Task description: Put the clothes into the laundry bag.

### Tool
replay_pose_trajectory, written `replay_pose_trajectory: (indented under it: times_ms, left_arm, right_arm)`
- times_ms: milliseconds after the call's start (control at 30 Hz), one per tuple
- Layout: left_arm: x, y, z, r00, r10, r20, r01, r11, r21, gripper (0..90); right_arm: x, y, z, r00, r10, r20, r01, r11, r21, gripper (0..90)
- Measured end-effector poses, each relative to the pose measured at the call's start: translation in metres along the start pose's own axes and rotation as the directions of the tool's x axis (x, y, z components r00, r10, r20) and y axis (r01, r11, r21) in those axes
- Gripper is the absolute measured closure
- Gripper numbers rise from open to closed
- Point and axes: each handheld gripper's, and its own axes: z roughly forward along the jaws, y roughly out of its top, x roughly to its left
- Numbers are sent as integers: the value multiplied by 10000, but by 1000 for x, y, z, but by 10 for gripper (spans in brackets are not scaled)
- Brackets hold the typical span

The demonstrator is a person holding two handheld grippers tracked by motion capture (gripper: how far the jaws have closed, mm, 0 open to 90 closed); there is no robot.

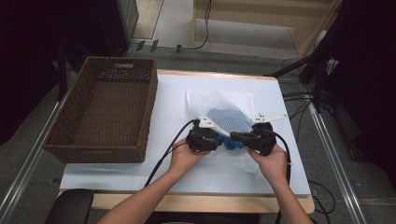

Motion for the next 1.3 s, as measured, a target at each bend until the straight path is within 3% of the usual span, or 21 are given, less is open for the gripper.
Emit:
replay_pose_trajectory:
  times_ms: [167,333,767,867,967,1033,1167,1200,1300]
  left_arm:
    - [-6,-4,-5,9991,76,419,-81,9999,101,457]
    - [-14,-7,-3,9983,205,538,-201,9998,-95,388]
    - [-24,1,39,9993,324,-171,-324,9995,23,357]
    - [-25,0,46,9949,733,-688,-724,9972,164,468]
    - [-23,1,48,9926,684,-1003,-674,9976,127,620]
    - [-20,2,48,9940,594,-919,-586,9982,111,745]
    - [-12,5,46,9987,99,-493,-89,9997,218,874]
    - [-9,6,45,9993,-120,-349,129,9996,269,874]
    - [-7,10,39,9995,-221,-219,222,9997,56,883]
  right_arm:
    - [-1,0,0,10000,0,39,0,10000,17,900]
    - [-2,0,0,10000,18,38,-18,10000,-19,900]
    - [-3,-1,-3,9999,139,33,-138,9999,-67,900]
    - [-3,-1,-4,9998,173,30,-173,9998,-34,900]
    - [-4,-1,-4,9998,188,8,-188,9998,-7,900]
    - [-4,-2,-3,9999,166,7,-166,9999,2,900]
    - [-3,-1,-3,9998,172,-32,-172,9999,-6,900]
    - [-3,-1,-3,9999,149,-33,-149,9999,10,900]
    - [-2,-1,-3,9999,156,-31,-156,9999,-17,900]
